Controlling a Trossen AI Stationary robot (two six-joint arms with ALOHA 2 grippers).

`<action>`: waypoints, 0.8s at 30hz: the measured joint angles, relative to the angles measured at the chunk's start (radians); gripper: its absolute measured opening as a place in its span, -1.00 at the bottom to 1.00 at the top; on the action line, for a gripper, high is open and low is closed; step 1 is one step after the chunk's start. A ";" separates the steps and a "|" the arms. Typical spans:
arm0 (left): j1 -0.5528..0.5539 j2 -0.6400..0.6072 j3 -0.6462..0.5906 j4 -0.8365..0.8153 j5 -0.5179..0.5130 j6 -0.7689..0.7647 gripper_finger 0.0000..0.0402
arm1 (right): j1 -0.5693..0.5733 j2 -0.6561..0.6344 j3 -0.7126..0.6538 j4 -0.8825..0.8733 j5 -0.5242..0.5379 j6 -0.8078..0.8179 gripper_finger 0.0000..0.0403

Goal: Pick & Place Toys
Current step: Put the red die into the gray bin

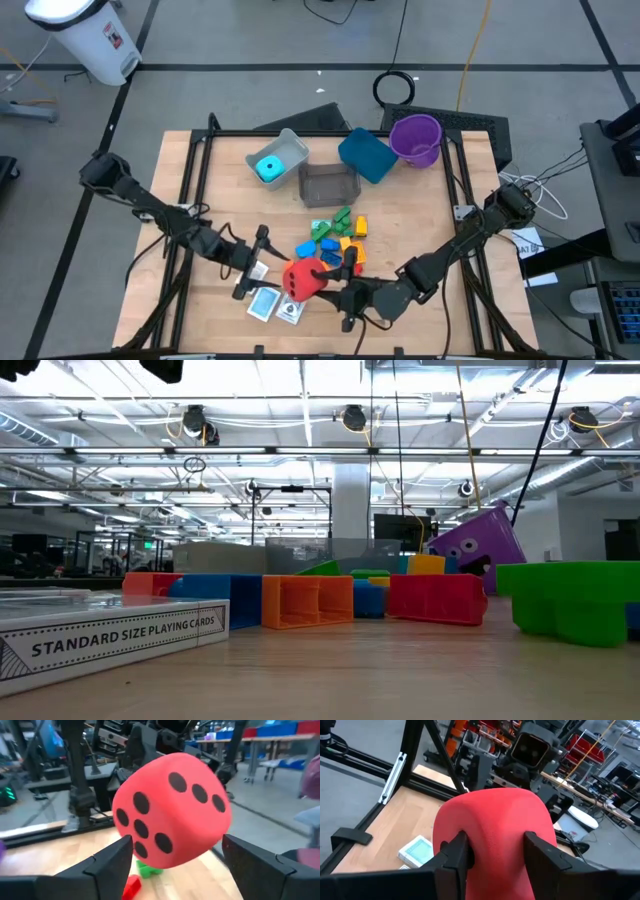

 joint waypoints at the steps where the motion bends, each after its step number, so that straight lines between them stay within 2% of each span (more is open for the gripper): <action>1: 0.000 0.000 0.000 0.000 -0.012 0.015 0.59 | 0.000 0.000 0.000 0.000 0.000 -0.004 -0.38; 4: 0.002 0.000 0.000 -0.001 -0.023 0.067 0.69 | 0.002 0.000 0.000 0.000 0.000 -0.015 -0.38; 11: 0.003 0.000 0.000 -0.002 -0.020 0.052 0.85 | 0.001 0.000 0.000 0.055 0.000 -0.050 -0.38; 16: -0.004 0.007 0.000 0.010 -0.019 0.158 0.81 | -0.016 0.000 0.000 0.107 -0.025 -0.065 -0.38; 19: -0.004 0.048 0.000 0.087 -0.009 0.220 0.75 | -0.030 0.000 -0.020 0.174 -0.078 -0.070 -0.38; 24: -0.003 0.143 0.000 0.265 0.036 0.290 0.66 | -0.047 -0.001 -0.092 0.329 -0.098 -0.109 -0.38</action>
